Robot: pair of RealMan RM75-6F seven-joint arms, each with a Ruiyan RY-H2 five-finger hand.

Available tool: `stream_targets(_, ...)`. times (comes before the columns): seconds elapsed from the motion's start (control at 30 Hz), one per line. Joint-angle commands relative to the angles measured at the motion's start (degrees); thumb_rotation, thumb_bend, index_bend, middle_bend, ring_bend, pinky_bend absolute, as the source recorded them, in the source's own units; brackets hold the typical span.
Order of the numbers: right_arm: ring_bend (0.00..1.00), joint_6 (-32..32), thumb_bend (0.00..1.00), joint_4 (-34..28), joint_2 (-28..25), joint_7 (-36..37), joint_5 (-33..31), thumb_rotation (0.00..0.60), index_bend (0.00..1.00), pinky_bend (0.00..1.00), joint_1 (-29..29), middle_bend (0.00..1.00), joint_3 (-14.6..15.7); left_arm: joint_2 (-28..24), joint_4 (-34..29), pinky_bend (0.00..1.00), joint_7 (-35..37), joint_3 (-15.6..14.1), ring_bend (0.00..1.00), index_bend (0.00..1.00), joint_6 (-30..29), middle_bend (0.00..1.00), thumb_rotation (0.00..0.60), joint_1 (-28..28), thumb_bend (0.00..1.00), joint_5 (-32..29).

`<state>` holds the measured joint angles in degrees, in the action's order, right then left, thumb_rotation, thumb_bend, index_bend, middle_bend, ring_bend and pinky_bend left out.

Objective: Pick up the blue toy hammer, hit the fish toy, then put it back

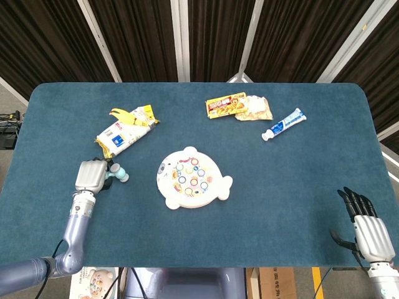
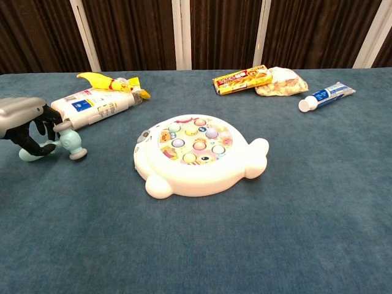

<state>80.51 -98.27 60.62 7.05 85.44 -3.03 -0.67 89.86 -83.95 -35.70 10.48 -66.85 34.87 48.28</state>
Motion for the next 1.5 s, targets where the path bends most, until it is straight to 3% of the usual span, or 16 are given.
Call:
stream_targets(0.03, 0.00, 0.0, 0.31, 0.0, 0.0, 0.0, 0.0, 0.600, 0.00, 0.00, 0.0, 0.00, 0.0, -0.4, -0.4, 0.43, 0.3, 0.0, 0.33, 0.44, -0.1, 0.42, 0.600, -0.2, 0.54, 0.1)
stream_targets(0.47, 0.00, 0.3, 0.31, -0.3, 0.0, -0.3, 0.3, 0.600, 0.00, 0.00, 0.1, 0.00, 0.1, -2.7, -2.7, 0.42, 2.6, -0.2, 0.33, 0.44, 0.1, 0.42, 0.600, -1.1, 0.50, 1.3)
stream_targets(0.63, 0.00, 0.3, 0.31, -0.2, -0.1, -0.2, 0.1, 0.600, 0.00, 0.00, 0.2, 0.00, 0.1, -2.9, -3.6, 0.42, 2.9, -0.3, 0.33, 0.43, -0.1, 0.42, 0.600, -1.2, 0.36, 2.1)
stream_targets(0.77, 0.00, 0.2, 0.31, -0.1, -0.1, -0.1, 0.0, 0.600, 0.00, 0.00, 0.1, 0.00, 0.0, -3.5, -5.1, 0.40, 3.9, -0.1, 0.32, 0.43, -0.6, 0.42, 0.600, -1.5, 0.31, 2.9)
stream_targets(1.33, 0.00, 0.8, 0.31, -0.3, -0.2, -0.3, 0.7, 0.600, 0.00, 0.00, 0.4, 0.00, 0.2, -9.0, -11.7, 0.35, 9.6, -1.6, 0.28, 0.41, -5.7, 0.37, 0.600, -5.5, 0.30, 10.4)
stream_targets(1.5, 0.00, 1.0, 0.31, -0.2, -0.2, -0.5, 1.0, 0.600, 0.00, 0.00, 0.4, 0.00, 0.3, -12.6, -16.0, 0.26, 13.1, -3.0, 0.20, 0.36, -8.9, 0.30, 0.600, -8.4, 0.26, 14.9)
